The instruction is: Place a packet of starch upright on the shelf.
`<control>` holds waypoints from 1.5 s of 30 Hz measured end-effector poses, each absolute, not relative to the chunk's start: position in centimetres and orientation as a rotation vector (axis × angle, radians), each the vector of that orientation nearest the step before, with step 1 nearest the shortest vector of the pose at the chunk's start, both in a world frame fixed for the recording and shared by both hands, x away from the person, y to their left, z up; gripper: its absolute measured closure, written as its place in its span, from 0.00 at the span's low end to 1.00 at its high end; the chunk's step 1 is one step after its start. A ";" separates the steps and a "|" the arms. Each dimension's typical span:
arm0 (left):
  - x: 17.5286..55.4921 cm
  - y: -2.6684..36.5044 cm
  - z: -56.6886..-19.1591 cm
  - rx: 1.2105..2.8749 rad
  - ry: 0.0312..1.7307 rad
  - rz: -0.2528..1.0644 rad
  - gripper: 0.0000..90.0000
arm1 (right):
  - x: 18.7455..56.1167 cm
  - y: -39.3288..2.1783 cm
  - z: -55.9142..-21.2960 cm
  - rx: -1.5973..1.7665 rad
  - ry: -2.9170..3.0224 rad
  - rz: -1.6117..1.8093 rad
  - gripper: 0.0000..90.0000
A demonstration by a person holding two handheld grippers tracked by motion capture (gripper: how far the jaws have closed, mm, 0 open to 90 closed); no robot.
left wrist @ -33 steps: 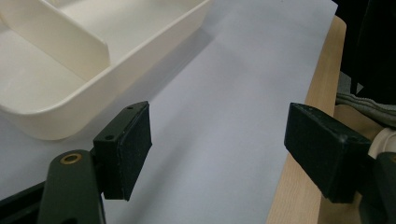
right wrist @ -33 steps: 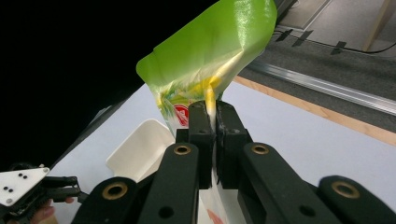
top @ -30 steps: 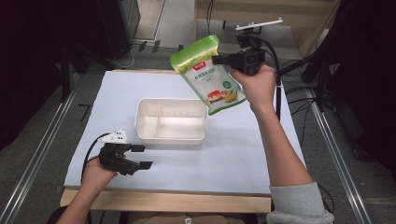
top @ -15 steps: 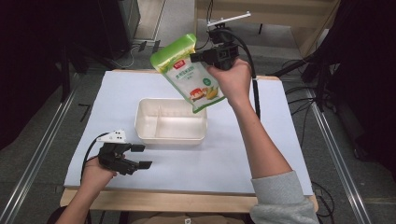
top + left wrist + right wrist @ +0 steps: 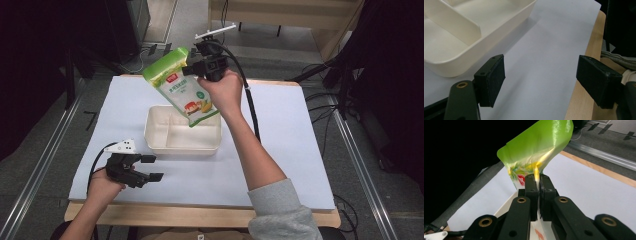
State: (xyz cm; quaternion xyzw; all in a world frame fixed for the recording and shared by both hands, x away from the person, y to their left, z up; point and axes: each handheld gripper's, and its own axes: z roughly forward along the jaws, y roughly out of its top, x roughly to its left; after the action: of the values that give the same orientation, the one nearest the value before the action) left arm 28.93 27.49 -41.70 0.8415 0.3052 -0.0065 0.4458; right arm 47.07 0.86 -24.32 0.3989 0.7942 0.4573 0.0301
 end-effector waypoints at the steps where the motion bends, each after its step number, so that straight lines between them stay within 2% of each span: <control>1: 28.9 27.5 -41.7 2.084 0.758 -0.017 0.26 | 47.2 1.6 -24.8 1.235 2.457 1.416 0.98; 9: 28.9 27.5 -41.7 2.079 0.757 -0.017 0.26 | 47.3 3.6 -26.7 1.245 2.474 1.430 0.98; 17: 28.9 27.4 -41.7 2.089 0.750 -0.017 0.26 | 46.7 4.4 -30.8 1.239 2.475 1.376 0.98; 27: 28.9 27.3 -41.7 2.096 0.750 -0.019 0.26 | 46.8 0.9 -33.8 1.288 2.433 1.451 0.98; 45: 28.9 27.2 -41.8 2.099 0.752 -0.019 0.26 | 47.0 -4.9 -35.7 1.374 2.413 1.429 0.97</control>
State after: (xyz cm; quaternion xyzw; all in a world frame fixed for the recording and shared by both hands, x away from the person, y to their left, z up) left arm 28.94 27.21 -41.79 0.8453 0.3027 -0.0077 0.4402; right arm 46.97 -4.87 -35.68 0.4399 0.7727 0.4575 0.0092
